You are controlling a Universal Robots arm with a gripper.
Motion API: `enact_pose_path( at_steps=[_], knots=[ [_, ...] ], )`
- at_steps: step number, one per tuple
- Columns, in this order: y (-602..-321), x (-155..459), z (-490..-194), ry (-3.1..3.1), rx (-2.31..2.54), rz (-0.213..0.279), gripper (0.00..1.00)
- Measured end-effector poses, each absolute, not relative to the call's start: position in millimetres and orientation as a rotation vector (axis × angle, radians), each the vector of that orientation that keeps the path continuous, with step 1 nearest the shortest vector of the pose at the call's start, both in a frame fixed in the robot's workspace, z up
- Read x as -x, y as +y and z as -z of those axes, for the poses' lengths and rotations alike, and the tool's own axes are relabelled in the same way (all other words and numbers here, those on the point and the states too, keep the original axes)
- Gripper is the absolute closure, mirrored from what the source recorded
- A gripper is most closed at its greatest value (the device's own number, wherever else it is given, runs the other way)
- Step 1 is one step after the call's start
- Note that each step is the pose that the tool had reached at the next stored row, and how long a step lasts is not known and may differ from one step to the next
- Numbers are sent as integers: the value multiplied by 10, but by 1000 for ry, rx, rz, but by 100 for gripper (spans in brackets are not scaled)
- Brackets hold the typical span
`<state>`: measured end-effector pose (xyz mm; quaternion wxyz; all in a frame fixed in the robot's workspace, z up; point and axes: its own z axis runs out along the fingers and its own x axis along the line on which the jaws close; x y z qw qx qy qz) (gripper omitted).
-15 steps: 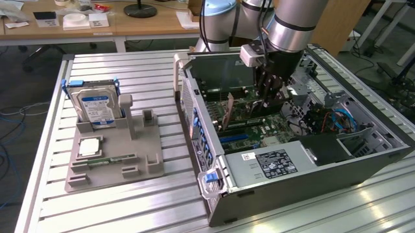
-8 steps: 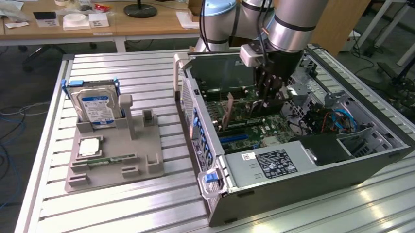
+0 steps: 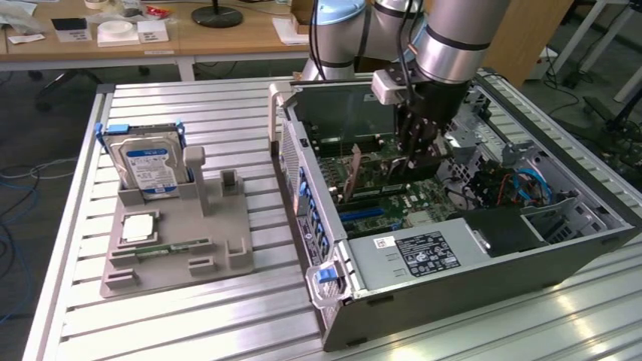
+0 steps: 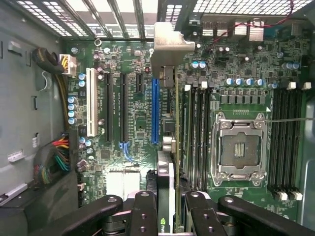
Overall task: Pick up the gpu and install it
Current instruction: 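Insert the gpu into the slot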
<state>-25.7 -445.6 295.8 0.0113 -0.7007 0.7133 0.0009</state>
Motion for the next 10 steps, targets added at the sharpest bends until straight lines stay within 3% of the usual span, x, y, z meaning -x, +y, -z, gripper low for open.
enact_pose_path(
  at_steps=[10],
  knots=[
    [-4480,299,-2940,2224,2186,-2,73]
  ],
)
